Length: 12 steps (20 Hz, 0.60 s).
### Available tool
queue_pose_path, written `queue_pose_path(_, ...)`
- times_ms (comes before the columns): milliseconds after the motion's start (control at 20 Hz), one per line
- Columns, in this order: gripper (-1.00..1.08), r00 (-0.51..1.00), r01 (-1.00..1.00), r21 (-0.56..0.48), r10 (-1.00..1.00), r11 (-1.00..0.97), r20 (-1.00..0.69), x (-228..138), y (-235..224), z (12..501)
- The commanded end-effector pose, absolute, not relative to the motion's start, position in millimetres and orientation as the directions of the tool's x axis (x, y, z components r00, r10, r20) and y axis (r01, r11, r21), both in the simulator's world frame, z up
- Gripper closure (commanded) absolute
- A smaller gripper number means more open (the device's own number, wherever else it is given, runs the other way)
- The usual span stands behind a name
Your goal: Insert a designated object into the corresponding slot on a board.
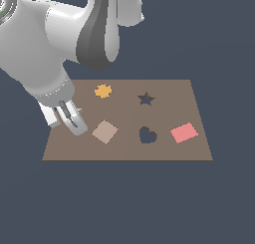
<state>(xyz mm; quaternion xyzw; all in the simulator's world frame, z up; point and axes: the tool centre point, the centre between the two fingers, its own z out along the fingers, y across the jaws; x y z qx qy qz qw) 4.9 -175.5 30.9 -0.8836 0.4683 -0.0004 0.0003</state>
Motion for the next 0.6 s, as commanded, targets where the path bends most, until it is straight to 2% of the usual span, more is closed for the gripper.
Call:
queue_pose_path(0,1.08,0.561,-0.828,-0.001,-0.828,-0.561,0.0,4.9,-175.6,33.1)
queue_pose_path(550,1.08,0.612,-0.791,0.0,-0.791,-0.612,0.0,11.4,-170.6,33.5)
